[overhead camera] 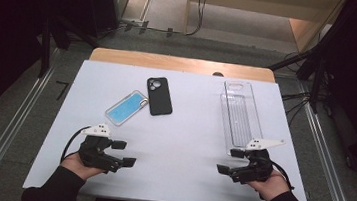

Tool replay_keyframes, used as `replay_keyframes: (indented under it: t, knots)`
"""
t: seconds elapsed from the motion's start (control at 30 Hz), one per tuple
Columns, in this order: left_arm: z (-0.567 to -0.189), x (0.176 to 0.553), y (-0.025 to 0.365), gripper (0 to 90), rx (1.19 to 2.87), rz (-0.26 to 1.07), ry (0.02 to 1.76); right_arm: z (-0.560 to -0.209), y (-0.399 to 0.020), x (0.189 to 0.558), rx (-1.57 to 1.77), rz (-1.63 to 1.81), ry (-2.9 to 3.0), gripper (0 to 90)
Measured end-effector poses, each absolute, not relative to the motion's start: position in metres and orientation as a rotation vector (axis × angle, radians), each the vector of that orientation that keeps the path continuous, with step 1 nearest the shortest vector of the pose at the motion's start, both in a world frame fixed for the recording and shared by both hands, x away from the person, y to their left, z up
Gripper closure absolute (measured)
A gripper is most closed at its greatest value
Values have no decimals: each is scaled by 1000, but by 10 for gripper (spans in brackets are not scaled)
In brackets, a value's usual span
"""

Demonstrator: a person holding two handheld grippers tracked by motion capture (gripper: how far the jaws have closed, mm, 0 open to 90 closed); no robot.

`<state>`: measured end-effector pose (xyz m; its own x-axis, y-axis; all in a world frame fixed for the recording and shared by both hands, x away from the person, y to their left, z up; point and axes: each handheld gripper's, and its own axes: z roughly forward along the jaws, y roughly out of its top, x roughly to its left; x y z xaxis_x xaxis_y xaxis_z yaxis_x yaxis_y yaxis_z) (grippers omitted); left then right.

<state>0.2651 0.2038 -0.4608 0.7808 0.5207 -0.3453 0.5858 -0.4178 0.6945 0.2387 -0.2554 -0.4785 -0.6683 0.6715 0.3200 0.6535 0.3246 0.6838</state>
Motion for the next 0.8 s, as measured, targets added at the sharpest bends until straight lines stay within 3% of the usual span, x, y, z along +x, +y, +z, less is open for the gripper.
replay_keyframes:
  t: [0.7,0.8]
  knots:
    - [-458,265,203,222,2107,-111,847,-479,-248,237,1248,1337,2558,129]
    - [-458,264,202,246,2103,-119,843,-479,-249,238,1245,1338,2557,170]
